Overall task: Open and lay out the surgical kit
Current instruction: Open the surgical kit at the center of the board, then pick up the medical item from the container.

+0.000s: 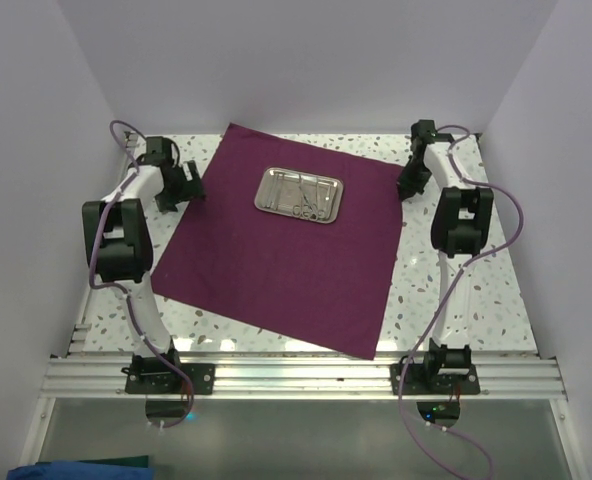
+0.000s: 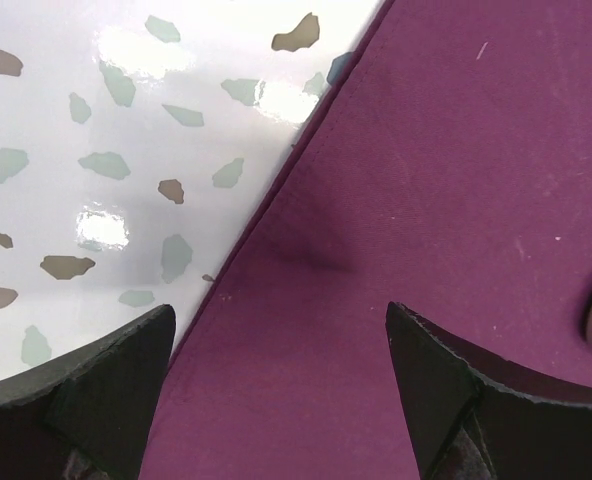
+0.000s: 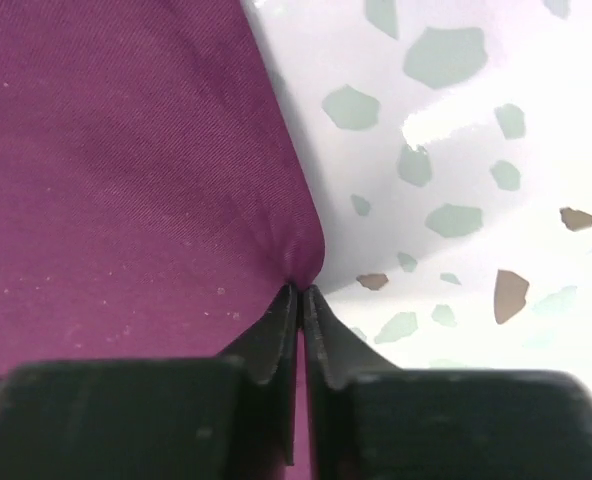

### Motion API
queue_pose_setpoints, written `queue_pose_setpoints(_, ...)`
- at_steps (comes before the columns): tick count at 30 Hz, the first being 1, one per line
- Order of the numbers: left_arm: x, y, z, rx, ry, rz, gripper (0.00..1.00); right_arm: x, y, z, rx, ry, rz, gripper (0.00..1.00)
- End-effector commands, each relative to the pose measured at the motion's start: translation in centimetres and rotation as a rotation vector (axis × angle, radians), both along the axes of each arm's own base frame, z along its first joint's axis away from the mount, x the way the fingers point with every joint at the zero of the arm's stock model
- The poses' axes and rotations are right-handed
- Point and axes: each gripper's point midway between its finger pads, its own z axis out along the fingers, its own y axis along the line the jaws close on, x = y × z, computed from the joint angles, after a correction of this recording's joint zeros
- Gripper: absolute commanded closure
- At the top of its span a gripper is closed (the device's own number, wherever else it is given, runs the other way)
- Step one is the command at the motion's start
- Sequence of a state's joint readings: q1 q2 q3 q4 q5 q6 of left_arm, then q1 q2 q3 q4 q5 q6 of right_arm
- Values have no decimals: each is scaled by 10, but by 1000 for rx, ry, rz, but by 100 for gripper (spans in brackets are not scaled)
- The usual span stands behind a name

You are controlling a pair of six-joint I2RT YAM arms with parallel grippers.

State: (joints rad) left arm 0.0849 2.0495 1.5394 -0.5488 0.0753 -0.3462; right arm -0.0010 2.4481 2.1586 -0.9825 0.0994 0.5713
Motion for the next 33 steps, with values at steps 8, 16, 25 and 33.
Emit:
queue_pose_setpoints(8,13,0,57,-11,-114,-8,11,66,10,-5,52,-149,-45,100)
queue_pose_setpoints(16,36,-11,86,-52,-180,-17,11,84,21,8,111,-241,-11,53)
queue_pose_setpoints(25,66,-66,122,67,-301,-56,12,29,-2,93,-22,-285,3,6)
queue_pose_setpoints(33,75,-140,125,-14,-378,-216,0,-68,26,118,40,-310,58,7)
